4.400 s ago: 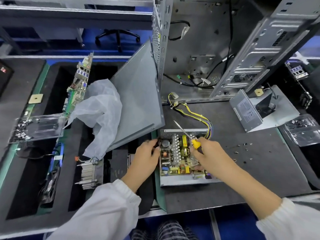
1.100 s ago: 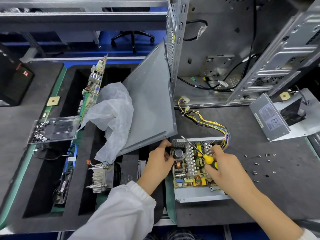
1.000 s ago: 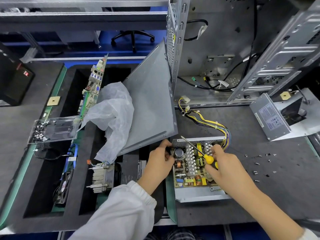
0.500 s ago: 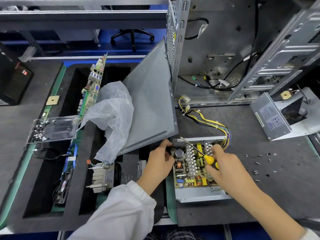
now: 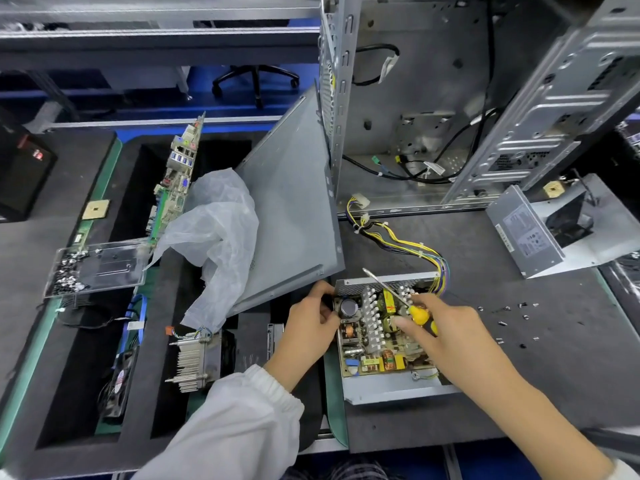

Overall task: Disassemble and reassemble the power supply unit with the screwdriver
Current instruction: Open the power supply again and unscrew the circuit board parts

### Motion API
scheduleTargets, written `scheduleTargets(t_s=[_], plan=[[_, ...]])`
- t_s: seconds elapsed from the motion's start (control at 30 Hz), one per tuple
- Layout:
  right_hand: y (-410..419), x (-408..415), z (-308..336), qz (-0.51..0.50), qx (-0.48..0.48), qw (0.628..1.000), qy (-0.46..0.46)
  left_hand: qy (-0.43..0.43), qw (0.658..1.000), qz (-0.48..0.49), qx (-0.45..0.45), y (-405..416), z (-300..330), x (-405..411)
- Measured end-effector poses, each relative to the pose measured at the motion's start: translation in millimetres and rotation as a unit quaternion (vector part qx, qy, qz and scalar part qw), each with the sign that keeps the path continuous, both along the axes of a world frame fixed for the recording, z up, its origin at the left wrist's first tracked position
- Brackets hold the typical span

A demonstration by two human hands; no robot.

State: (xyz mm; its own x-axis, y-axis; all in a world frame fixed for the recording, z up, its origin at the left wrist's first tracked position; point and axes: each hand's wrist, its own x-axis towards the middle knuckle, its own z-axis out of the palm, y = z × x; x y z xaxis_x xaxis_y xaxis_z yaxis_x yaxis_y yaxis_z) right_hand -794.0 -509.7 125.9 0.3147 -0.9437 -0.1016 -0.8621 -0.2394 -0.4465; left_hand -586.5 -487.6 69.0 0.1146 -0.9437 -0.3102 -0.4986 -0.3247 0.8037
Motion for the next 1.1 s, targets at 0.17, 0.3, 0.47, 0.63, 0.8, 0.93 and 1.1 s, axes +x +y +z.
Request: scheduleTargets(t_s=[0.17, 0.3, 0.47, 0.63, 0.8, 0.93, 1.1], plan=[[-16.4, -78.8, -5.4, -0.202, -0.025, 0.979, -0.031, 0.037, 0.998, 0.002, 0.043, -1.9, 2.9, 9.5], [-11.5, -98.4, -37.4, -0.267, 0.069, 0.959, -0.067, -0.004, 0.999, 0.033, 0.002, 3.3, 7.5, 12.8], [-10.9, -103.3, -45.2, -0.276, 0.021, 0.956, -0.099, -0.044, 0.996, 0.029, -0.068, 11.9, 17.1, 13.3], [-2.6, -99.5, -44.3, -0.185, 0.028, 0.982, -0.007, 0.004, 0.996, 0.036, -0.087, 16.1, 25.7, 9.8], [1.4, -88.9, -26.0, -0.182, 0.015, 0.982, -0.036, 0.054, 0.993, 0.04, -0.1, 21.0, 46.5, 0.5], [14.9, -33.4, 21.6, -0.136, 0.048, 0.959, -0.244, 0.192, 0.98, -0.031, -0.051, 21.2, 66.2, -18.8], [23.5, 25.7, 33.6, -0.056, 0.017, 0.956, -0.286, 0.407, 0.913, 0.037, -0.007, 22.1, 68.6, -37.4]])
